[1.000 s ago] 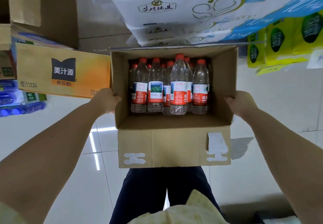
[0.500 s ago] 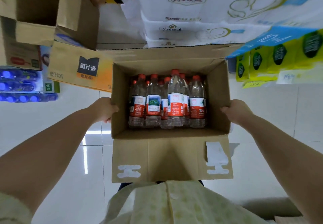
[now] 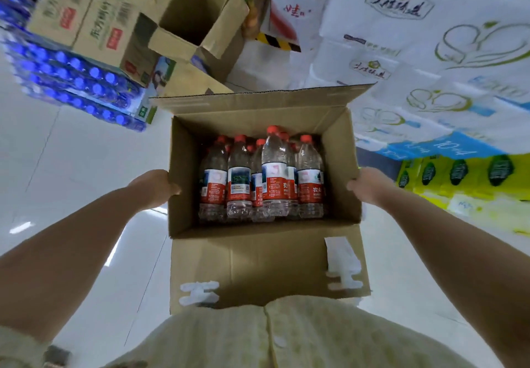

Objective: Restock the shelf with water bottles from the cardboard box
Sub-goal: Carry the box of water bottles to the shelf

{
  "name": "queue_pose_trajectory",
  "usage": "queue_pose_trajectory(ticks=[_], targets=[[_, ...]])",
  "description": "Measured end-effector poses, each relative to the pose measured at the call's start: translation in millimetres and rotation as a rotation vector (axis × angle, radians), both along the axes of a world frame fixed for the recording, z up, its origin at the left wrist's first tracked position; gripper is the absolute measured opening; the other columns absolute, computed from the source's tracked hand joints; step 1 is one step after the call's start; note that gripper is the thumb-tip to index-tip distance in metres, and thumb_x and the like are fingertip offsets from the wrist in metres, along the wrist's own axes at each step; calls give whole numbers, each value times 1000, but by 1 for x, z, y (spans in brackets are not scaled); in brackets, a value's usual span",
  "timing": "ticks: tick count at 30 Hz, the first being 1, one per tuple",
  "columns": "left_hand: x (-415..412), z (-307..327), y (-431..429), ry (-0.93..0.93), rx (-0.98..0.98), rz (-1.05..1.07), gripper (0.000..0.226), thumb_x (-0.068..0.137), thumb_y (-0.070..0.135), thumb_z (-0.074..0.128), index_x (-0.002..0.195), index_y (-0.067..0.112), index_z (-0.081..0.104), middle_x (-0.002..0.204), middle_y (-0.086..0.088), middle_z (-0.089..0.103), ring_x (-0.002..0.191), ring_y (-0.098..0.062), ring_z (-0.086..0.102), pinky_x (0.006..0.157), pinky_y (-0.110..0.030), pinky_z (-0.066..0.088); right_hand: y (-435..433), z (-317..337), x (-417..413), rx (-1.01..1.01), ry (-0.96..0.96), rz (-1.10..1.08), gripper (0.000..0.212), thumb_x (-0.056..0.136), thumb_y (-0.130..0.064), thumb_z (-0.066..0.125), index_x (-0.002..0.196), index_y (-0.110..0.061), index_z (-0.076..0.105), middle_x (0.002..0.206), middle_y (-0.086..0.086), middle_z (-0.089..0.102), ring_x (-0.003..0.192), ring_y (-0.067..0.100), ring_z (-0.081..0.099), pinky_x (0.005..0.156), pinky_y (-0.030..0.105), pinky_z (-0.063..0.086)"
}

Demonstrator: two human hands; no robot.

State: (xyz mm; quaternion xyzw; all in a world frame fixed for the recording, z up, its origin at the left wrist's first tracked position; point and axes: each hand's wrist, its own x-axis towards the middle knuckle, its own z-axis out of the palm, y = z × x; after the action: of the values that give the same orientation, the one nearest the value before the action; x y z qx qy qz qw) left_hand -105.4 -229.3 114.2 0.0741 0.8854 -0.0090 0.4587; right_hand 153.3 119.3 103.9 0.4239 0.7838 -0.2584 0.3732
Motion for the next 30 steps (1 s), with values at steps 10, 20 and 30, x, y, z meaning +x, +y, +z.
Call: queue_pose_trajectory(ticks=[10,20,30], targets=[[10,33,-117,1,-30,304,20,85,30,63,81,10,63,87,-9,63,80,-23,58,64,-30,42,-55,23,-108,-61,46,187,26,88,-22,53,66,-9,46,67,9,49,60,24,49,55,29,34],[-26,44,-239,35,5,547,30,89,28,61,112,10,64,103,-5,62,96,-23,56,79,-33,45,-157,36,-244,-31,61,397,24,88,-22,56,70,-9,47,74,12,53,70,27,53,57,30,37],[-115,58,-351,107,55,658,26,91,28,60,106,9,66,103,-6,63,91,-21,54,79,-32,43,-264,57,-399,17,125,470,21,85,-23,63,76,-8,52,74,11,54,74,29,57,62,32,41]])
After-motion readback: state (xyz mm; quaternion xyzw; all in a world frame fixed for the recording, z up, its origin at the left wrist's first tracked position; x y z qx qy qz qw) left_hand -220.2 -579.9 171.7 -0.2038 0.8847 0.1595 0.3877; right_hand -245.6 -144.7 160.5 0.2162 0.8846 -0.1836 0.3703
